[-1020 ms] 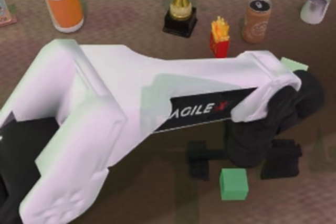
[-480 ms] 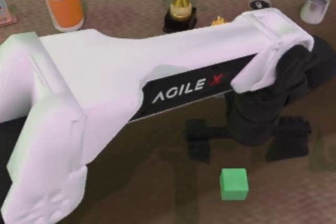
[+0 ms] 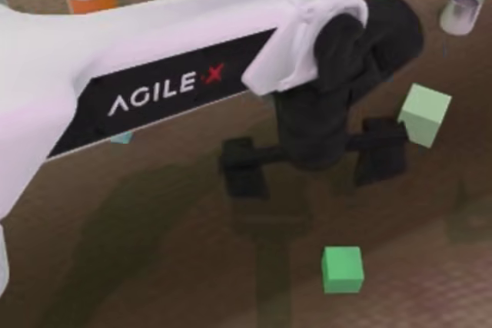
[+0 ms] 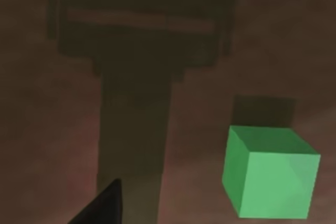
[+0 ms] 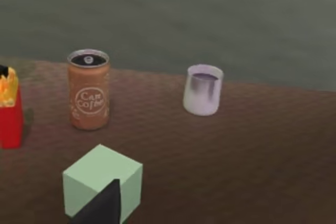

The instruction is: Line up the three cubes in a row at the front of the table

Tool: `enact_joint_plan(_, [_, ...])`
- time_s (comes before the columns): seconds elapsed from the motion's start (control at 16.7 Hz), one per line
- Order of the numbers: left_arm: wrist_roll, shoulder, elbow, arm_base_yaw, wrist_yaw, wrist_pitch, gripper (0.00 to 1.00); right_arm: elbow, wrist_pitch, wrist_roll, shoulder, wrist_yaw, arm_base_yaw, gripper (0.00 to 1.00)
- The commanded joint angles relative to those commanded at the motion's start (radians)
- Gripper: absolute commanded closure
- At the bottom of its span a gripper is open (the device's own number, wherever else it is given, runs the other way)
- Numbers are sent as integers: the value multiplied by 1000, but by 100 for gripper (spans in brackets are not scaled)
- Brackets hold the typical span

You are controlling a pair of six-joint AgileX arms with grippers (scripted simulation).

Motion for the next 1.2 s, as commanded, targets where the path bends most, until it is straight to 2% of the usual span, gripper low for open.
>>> enact_joint_plan(0.42, [191, -662, -565, 320, -7, 341, 0, 619, -398, -257, 675, 7, 52, 0])
enact_joint_plan(0.78, [506, -1322, -1160, 623, -2, 688, 0, 1205, -798, -505, 1410, 18, 105, 0])
enact_joint_plan(0.96, [670, -1581, -1398, 743, 7, 844, 0, 1465, -966, -611, 1711, 21, 128, 0])
enact_joint_plan(1.2, [867, -1848, -1631, 868, 24, 1029, 0, 1751, -1129, -721, 1986, 18, 153, 0])
